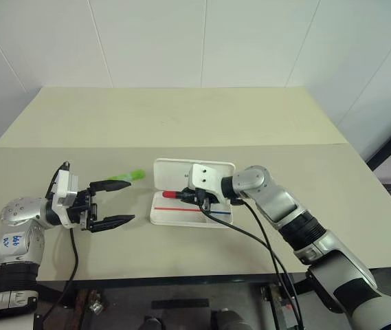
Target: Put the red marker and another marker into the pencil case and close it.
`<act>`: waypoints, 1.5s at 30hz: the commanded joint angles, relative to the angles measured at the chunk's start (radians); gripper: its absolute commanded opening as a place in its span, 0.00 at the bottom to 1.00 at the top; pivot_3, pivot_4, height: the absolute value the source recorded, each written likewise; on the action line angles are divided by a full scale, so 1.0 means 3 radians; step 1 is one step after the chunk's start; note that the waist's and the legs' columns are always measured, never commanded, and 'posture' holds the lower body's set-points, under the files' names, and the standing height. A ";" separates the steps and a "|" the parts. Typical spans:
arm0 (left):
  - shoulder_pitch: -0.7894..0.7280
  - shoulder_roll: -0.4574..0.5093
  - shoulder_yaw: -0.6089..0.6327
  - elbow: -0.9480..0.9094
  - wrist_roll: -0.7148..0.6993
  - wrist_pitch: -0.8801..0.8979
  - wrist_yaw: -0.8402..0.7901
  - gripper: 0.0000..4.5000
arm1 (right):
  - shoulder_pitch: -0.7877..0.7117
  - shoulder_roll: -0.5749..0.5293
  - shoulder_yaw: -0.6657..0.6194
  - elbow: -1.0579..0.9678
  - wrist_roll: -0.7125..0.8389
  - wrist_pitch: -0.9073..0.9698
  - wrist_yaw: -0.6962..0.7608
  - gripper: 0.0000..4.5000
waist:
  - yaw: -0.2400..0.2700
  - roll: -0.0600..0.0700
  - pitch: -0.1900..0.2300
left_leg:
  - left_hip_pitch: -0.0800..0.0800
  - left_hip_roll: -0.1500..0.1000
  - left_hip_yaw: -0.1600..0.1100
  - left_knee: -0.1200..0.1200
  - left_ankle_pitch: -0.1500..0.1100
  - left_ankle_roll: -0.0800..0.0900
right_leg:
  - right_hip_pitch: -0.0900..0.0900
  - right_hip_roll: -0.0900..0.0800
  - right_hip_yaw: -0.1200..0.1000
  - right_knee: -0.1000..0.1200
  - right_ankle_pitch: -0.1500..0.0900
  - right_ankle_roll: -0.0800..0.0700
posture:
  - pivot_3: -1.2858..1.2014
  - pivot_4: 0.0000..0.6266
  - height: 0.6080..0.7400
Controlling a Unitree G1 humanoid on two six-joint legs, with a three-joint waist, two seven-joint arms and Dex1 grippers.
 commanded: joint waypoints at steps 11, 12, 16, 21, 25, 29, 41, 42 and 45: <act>-0.0038 0.0054 0.0048 -0.0087 -0.0074 0.0033 0.0013 1.00 | 0.0319 -0.0246 -0.0476 -0.1232 0.0554 0.0661 0.0390 0.99 | 0.0004 0.0000 0.0000 | 0.0000 0.0001 -0.0002 0.0000 0.0000 0.0000 | 0.0000 0.0001 -0.0001 0.0000 0.0000 0.0000 | 0.52 0.24 1.00; -0.0045 0.0050 0.0044 -0.0083 -0.0065 0.0028 0.0023 1.00 | 0.0353 -0.0259 -0.0534 -0.1357 0.0640 0.0747 0.0386 0.99 | 0.0006 0.0000 0.0000 | 0.0000 0.0002 -0.0002 0.0000 0.0000 0.0000 | 0.0000 0.0002 -0.0001 0.0001 0.0000 0.0000 | 0.52 0.24 1.00; -0.0096 0.0020 0.0033 -0.0030 0.0020 -0.0085 0.0118 1.00 | 0.0543 -0.0199 -0.0899 -0.1839 0.1125 0.0987 0.0291 0.99 | 0.0012 0.0000 0.0000 | 0.0000 0.0000 -0.0004 0.0001 0.0000 0.0000 | 0.0002 -0.0001 -0.0002 0.0000 0.0000 0.0000 | 0.52 0.24 1.00; -0.0316 0.0028 0.0016 0.0338 0.0162 -0.0372 0.0152 1.00 | 0.0842 -0.0202 -0.1434 -0.2225 0.1647 0.1194 0.0084 0.99 | 0.0019 0.0000 0.0000 | -0.0001 -0.0001 -0.0006 0.0001 0.0000 0.0000 | 0.0004 -0.0002 -0.0004 -0.0002 0.0000 0.0000 | 0.52 0.24 1.00; -0.0659 0.0075 -0.0043 0.0909 0.0390 -0.0706 0.0199 1.00 | 0.1096 -0.0525 -0.1620 -0.2331 0.1643 0.1180 0.0008 0.99 | 0.0038 0.0000 0.0000 | -0.0001 -0.0005 -0.0006 0.0002 0.0000 0.0000 | 0.0006 -0.0002 -0.0007 -0.0006 0.0000 0.0000 | 0.52 0.24 1.00; -0.1063 0.0094 -0.0128 0.1605 0.0649 -0.1046 0.0318 1.00 | 0.1289 -0.0732 -0.1777 -0.2354 0.1596 0.1112 -0.0155 0.99 | 0.0051 0.0000 0.0000 | -0.0002 -0.0007 -0.0004 0.0002 0.0000 0.0000 | 0.0005 0.0015 -0.0004 -0.0008 0.0000 0.0000 | 0.52 0.24 1.00; -0.2259 0.0122 -0.0620 0.3270 0.1625 -0.0975 0.1161 1.00 | 0.1638 -0.0825 -0.1938 -0.2586 0.1666 0.1140 -0.0597 0.99 | 0.0070 -0.0002 0.0001 | -0.0030 -0.0013 -0.0001 0.0013 0.0000 0.0000 | -0.0012 0.0026 -0.0018 -0.0004 0.0001 0.0002 | 0.52 0.24 1.00; -0.2304 0.0109 -0.0657 0.3320 0.1696 -0.0956 0.1235 1.00 | 0.1650 -0.0834 -0.1943 -0.2594 0.1671 0.1138 -0.0614 0.99 | 0.0081 -0.0002 0.0001 | -0.0030 -0.0014 0.0000 0.0014 0.0000 0.0000 | -0.0012 0.0026 -0.0018 -0.0004 0.0001 0.0002 | 0.52 0.24 1.00; -0.2403 0.0072 -0.0732 0.3421 0.1849 -0.0826 0.1390 1.00 | 0.1683 -0.0861 -0.1953 -0.2614 0.1686 0.1131 -0.0644 0.99 | 0.0103 -0.0002 0.0001 | -0.0030 -0.0015 0.0001 0.0014 0.0000 0.0000 | -0.0011 0.0026 -0.0018 -0.0004 0.0001 0.0002 | 0.52 0.24 1.00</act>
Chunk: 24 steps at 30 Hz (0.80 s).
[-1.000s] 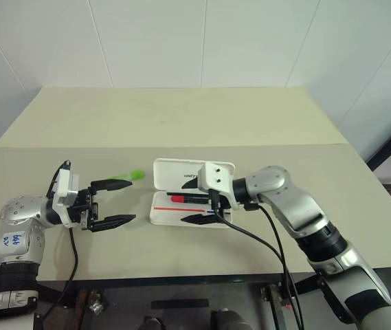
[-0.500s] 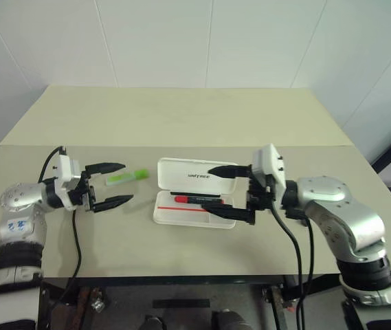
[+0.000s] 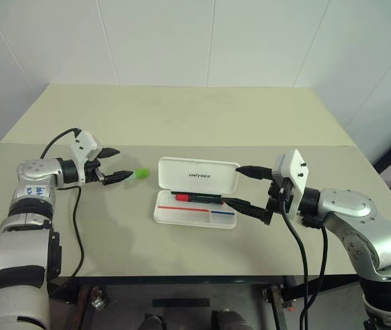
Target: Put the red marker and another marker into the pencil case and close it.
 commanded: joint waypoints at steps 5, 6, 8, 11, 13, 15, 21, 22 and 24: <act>-0.0209 -0.0063 -0.0092 0.0150 0.0290 0.0229 0.0250 1.00 | 0.0019 -0.0073 -0.0127 -0.0165 0.0067 -0.0065 -0.0094 0.99 | 0.0022 0.0000 0.0000 | -0.0002 0.0000 0.0009 0.0000 0.0000 0.0000 | 0.0000 -0.0001 -0.0002 -0.0001 0.0000 0.0000 | 0.52 0.24 1.00; -0.0215 -0.0079 -0.0107 0.0159 0.0323 0.0259 0.0260 1.00 | 0.0022 -0.0073 -0.0126 -0.0167 0.0067 -0.0068 -0.0102 0.99 | 0.0023 0.0000 0.0000 | -0.0002 0.0000 0.0009 0.0000 0.0000 0.0000 | 0.0000 -0.0001 -0.0002 0.0000 0.0000 0.0000 | 0.52 0.24 1.00; -0.0218 -0.0108 -0.0136 0.0170 0.0392 0.0284 0.0263 1.00 | 0.0033 -0.0075 -0.0126 -0.0179 0.0072 -0.0069 -0.0114 0.99 | 0.0026 0.0000 0.0000 | -0.0002 -0.0001 0.0009 0.0000 0.0000 0.0000 | 0.0000 -0.0001 -0.0002 0.0000 0.0000 0.0000 | 0.52 0.24 1.00; -0.0229 -0.0159 -0.0151 0.0176 0.0456 0.0336 0.0277 1.00 | 0.0051 -0.0073 -0.0128 -0.0197 0.0078 -0.0066 -0.0136 0.99 | 0.0028 0.0000 0.0000 | -0.0002 0.0000 0.0009 0.0000 0.0000 0.0000 | 0.0000 0.0000 -0.0002 0.0001 0.0000 0.0000 | 0.52 0.24 1.00; -0.0247 -0.0192 -0.0160 0.0176 0.0490 0.0356 0.0313 1.00 | 0.0060 -0.0074 -0.0128 -0.0206 0.0080 -0.0065 -0.0147 0.99 | 0.0031 0.0000 0.0000 | -0.0002 0.0000 0.0010 0.0001 0.0000 0.0000 | 0.0000 0.0000 -0.0002 0.0001 0.0000 0.0000 | 0.52 0.24 1.00; -0.0262 -0.0211 -0.0179 0.0182 0.0538 0.0377 0.0390 1.00 | 0.0064 -0.0077 -0.0127 -0.0211 0.0086 -0.0066 -0.0158 0.99 | 0.0035 0.0000 0.0000 | -0.0002 0.0000 0.0009 0.0002 0.0000 0.0000 | 0.0000 0.0000 -0.0002 0.0002 0.0000 0.0000 | 0.52 0.24 1.00; -0.0308 -0.0253 -0.0261 0.0199 0.0709 0.0391 0.0635 1.00 | 0.0063 -0.0081 -0.0124 -0.0211 0.0099 -0.0071 -0.0187 0.99 | 0.0051 0.0000 0.0000 | -0.0002 -0.0001 0.0009 0.0006 0.0000 0.0000 | 0.0000 0.0000 -0.0002 0.0006 0.0000 0.0000 | 0.52 0.24 1.00; -0.0318 -0.0262 -0.0270 0.0202 0.0735 0.0397 0.0684 1.00 | 0.0063 -0.0081 -0.0125 -0.0214 0.0102 -0.0069 -0.0191 0.99 | 0.0055 0.0000 0.0000 | -0.0002 -0.0001 0.0009 0.0006 0.0000 0.0000 | 0.0000 0.0000 -0.0002 0.0006 0.0000 0.0000 | 0.52 0.24 1.00; -0.0337 -0.0281 -0.0281 0.0210 0.0780 0.0433 0.0786 1.00 | 0.0065 -0.0081 -0.0125 -0.0221 0.0107 -0.0065 -0.0198 0.99 | 0.0067 0.0000 0.0000 | -0.0002 -0.0001 0.0009 0.0008 0.0000 0.0000 | 0.0000 0.0000 -0.0002 0.0007 0.0000 0.0000 | 0.52 0.24 1.00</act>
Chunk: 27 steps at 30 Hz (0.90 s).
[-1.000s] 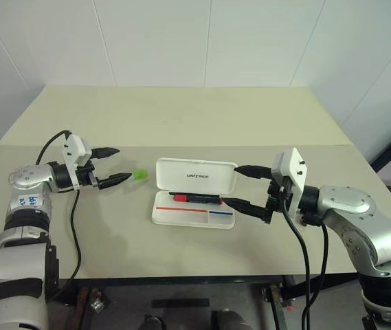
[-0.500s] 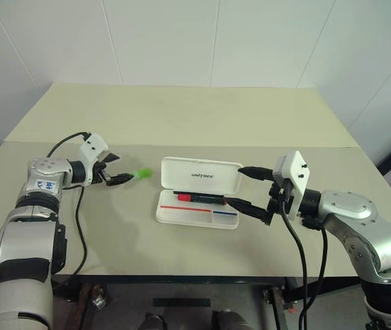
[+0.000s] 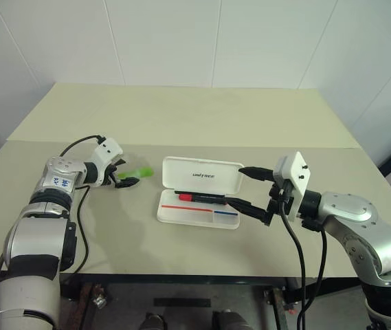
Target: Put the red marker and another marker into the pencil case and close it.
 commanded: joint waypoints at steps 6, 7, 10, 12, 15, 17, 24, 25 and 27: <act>-0.0174 -0.0043 -0.0101 0.0026 0.0217 0.0133 0.0296 1.00 | 0.0014 -0.0065 -0.0130 -0.0174 0.0073 -0.0051 -0.0065 0.99 | 0.0031 0.0000 0.0000 | 0.0000 -0.0001 0.0000 0.0002 0.0000 0.0000 | 0.0000 0.0000 0.0000 0.0001 0.0000 0.0000 | 0.52 0.24 1.00; -0.0179 -0.0050 -0.0171 0.0033 0.0298 0.0171 0.0334 1.00 | 0.0013 -0.0067 -0.0131 -0.0175 0.0074 -0.0049 -0.0072 0.99 | 0.0033 0.0000 0.0000 | -0.0001 -0.0002 0.0000 0.0003 0.0000 0.0000 | 0.0000 0.0000 0.0000 0.0001 0.0000 0.0000 | 0.52 0.24 1.00; -0.0198 -0.0072 -0.0185 0.0044 0.0330 0.0214 0.0364 1.00 | 0.0009 -0.0067 -0.0130 -0.0181 0.0083 -0.0045 -0.0097 0.99 | 0.0029 0.0000 0.0000 | 0.0001 -0.0003 0.0001 0.0006 0.0000 0.0000 | 0.0002 0.0000 0.0000 0.0002 0.0001 0.0001 | 0.52 0.24 1.00; -0.0216 -0.0099 -0.0123 0.0046 0.0277 0.0234 0.0350 1.00 | 0.0015 -0.0064 -0.0130 -0.0192 0.0093 -0.0039 -0.0109 0.99 | 0.0030 0.0000 0.0000 | 0.0002 -0.0003 0.0002 0.0007 0.0000 0.0000 | 0.0003 0.0001 0.0002 0.0005 0.0001 0.0002 | 0.52 0.24 1.00; -0.0232 -0.0128 -0.0061 0.0051 0.0238 0.0311 0.0322 1.00 | 0.0022 -0.0063 -0.0126 -0.0205 0.0102 -0.0032 -0.0127 0.99 | 0.0032 0.0000 0.0000 | 0.0002 -0.0002 0.0000 0.0014 0.0001 0.0001 | 0.0003 0.0003 0.0000 0.0009 0.0002 0.0003 | 0.52 0.24 1.00; -0.0241 -0.0138 -0.0064 0.0056 0.0263 0.0405 0.0296 1.00 | 0.0026 -0.0066 -0.0125 -0.0212 0.0111 -0.0028 -0.0140 0.99 | 0.0032 0.0000 0.0000 | 0.0000 -0.0002 0.0000 0.0019 0.0001 0.0001 | 0.0004 0.0003 0.0000 0.0009 0.0002 0.0004 | 0.52 0.24 1.00; -0.0264 -0.0182 -0.0045 0.0061 0.0281 0.0651 0.0360 1.00 | 0.0040 -0.0068 -0.0118 -0.0237 0.0146 -0.0012 -0.0184 0.99 | 0.0032 0.0000 0.0000 | -0.0002 -0.0005 0.0000 0.0033 0.0000 0.0000 | 0.0010 0.0000 0.0002 0.0008 0.0006 0.0011 | 0.52 0.24 1.00; -0.0265 -0.0188 -0.0037 0.0061 0.0276 0.0669 0.0364 1.00 | 0.0038 -0.0068 -0.0115 -0.0235 0.0149 -0.0010 -0.0189 0.99 | 0.0032 0.0000 0.0000 | -0.0002 -0.0005 -0.0001 0.0034 0.0000 0.0000 | 0.0011 0.0000 0.0002 0.0008 0.0007 0.0012 | 0.52 0.24 1.00; -0.0274 -0.0201 -0.0042 0.0062 0.0282 0.0725 0.0342 1.00 | 0.0033 -0.0067 -0.0110 -0.0235 0.0151 -0.0006 -0.0198 0.99 | 0.0032 0.0000 0.0000 | -0.0002 -0.0005 -0.0001 0.0036 0.0000 0.0000 | 0.0012 0.0001 0.0002 0.0009 0.0008 0.0014 | 0.52 0.24 1.00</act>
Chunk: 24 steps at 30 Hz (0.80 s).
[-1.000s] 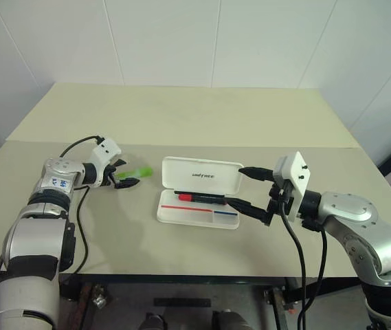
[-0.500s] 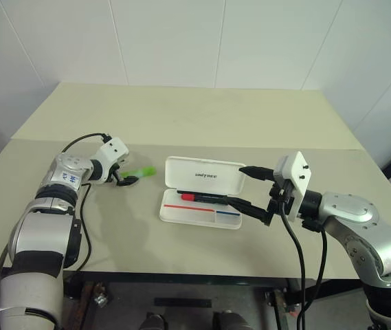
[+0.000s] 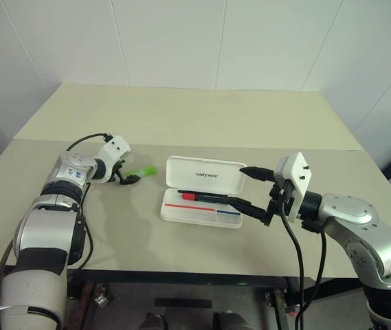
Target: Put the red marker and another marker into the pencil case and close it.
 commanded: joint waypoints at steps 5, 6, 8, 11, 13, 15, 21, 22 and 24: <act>-0.0066 -0.0051 -0.0086 0.0052 0.0110 0.0198 -0.0075 1.00 | -0.0016 -0.0042 -0.0106 -0.0171 0.0062 0.0000 -0.0068 0.99 | 0.0000 0.0000 0.0000 | 0.0000 -0.0001 0.0000 0.0003 0.0000 0.0000 | 0.0002 0.0000 0.0001 0.0000 0.0001 0.0002 | 0.52 0.24 1.00; -0.0068 -0.0056 -0.0116 0.0055 0.0137 0.0232 -0.0091 1.00 | -0.0015 -0.0042 -0.0105 -0.0172 0.0064 0.0002 -0.0073 0.99 | 0.0000 0.0000 0.0000 | 0.0000 -0.0001 0.0000 0.0002 0.0000 0.0000 | 0.0001 0.0000 0.0001 0.0000 0.0001 0.0002 | 0.52 0.24 1.00; -0.0071 -0.0065 -0.0191 0.0059 0.0203 0.0269 -0.0122 1.00 | -0.0017 -0.0039 -0.0100 -0.0175 0.0066 0.0005 -0.0084 0.99 | 0.0000 0.0000 0.0000 | 0.0000 -0.0001 0.0000 0.0002 0.0000 0.0000 | 0.0002 0.0000 0.0001 -0.0002 0.0001 0.0002 | 0.52 0.24 1.00; -0.0073 -0.0075 -0.0264 0.0061 0.0260 0.0284 -0.0171 1.00 | -0.0015 -0.0037 -0.0098 -0.0178 0.0067 0.0005 -0.0097 0.99 | 0.0000 0.0000 0.0000 | 0.0000 -0.0002 0.0001 0.0001 0.0000 0.0000 | 0.0002 0.0000 0.0002 -0.0002 0.0001 0.0002 | 0.52 0.24 1.00; -0.0071 -0.0091 -0.0259 0.0061 0.0236 0.0291 -0.0216 1.00 | -0.0014 -0.0035 -0.0100 -0.0181 0.0065 0.0007 -0.0104 0.99 | -0.0002 0.0000 0.0000 | 0.0001 -0.0002 0.0001 0.0001 0.0000 0.0000 | 0.0002 0.0000 0.0003 -0.0002 0.0001 0.0002 | 0.52 0.24 1.00; -0.0065 -0.0102 -0.0261 0.0062 0.0231 0.0301 -0.0273 0.91 | -0.0015 -0.0034 -0.0101 -0.0182 0.0059 0.0007 -0.0115 1.00 | 0.0000 0.0000 0.0000 | 0.0001 -0.0002 0.0001 0.0001 0.0000 0.0000 | 0.0002 0.0000 0.0003 -0.0002 0.0001 0.0002 | 0.52 0.24 1.00; -0.0019 -0.0117 -0.0255 0.0068 0.0231 0.0397 -0.0338 0.50 | -0.0016 -0.0039 -0.0111 -0.0186 0.0057 0.0006 -0.0142 1.00 | 0.0000 0.0000 0.0000 | 0.0001 -0.0003 0.0001 0.0002 0.0000 0.0000 | 0.0003 -0.0001 0.0003 -0.0001 0.0001 0.0002 | 0.52 0.24 1.00; -0.0015 -0.0120 -0.0240 0.0069 0.0219 0.0426 -0.0332 0.42 | -0.0014 -0.0041 -0.0113 -0.0186 0.0055 0.0003 -0.0145 1.00 | -0.0001 0.0000 0.0000 | 0.0002 -0.0003 0.0001 0.0003 0.0000 0.0000 | 0.0003 -0.0001 0.0003 0.0000 0.0002 0.0002 | 0.52 0.24 1.00; -0.0010 -0.0124 -0.0220 0.0069 0.0204 0.0464 -0.0329 0.30 | -0.0010 -0.0047 -0.0118 -0.0186 0.0054 0.0000 -0.0148 1.00 | -0.0003 0.0004 -0.0002 | 0.0003 -0.0003 0.0002 0.0003 0.0000 0.0000 | 0.0004 -0.0001 0.0004 0.0000 0.0002 0.0003 | 0.52 0.24 1.00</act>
